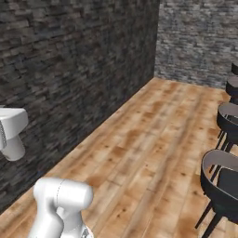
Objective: Open the cabinet directly in front. Then move the liquor and the cup to the dining counter with the candle on it.
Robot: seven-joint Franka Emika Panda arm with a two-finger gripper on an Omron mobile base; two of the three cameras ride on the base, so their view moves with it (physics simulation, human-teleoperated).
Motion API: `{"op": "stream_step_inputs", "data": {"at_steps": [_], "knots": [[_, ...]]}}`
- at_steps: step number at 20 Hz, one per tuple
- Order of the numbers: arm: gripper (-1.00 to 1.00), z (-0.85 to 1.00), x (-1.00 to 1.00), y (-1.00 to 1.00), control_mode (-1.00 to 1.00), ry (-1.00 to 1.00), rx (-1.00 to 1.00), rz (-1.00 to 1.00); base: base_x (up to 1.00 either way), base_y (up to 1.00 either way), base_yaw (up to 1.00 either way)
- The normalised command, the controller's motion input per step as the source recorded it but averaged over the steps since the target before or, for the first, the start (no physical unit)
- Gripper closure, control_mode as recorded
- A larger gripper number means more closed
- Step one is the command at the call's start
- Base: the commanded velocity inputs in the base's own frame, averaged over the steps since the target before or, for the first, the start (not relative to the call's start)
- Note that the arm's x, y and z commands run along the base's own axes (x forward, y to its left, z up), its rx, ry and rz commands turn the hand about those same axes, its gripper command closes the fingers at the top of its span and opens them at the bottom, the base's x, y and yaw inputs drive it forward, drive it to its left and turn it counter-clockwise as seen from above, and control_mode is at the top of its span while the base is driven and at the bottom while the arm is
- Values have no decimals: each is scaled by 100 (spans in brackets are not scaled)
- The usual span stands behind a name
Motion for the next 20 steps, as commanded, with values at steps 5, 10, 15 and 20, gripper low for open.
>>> {"op": "stream_step_inputs", "data": {"at_steps": [5,10,15,20], "knots": [[100,0,0,0,100,0,0,0,99,-3,-16],[100,0,0,0,100,0,0,0,99,-1,-16],[100,0,0,0,100,0,0,0,98,0,-16],[100,0,0,0,100,0,0,0,95,0,-17]]}}
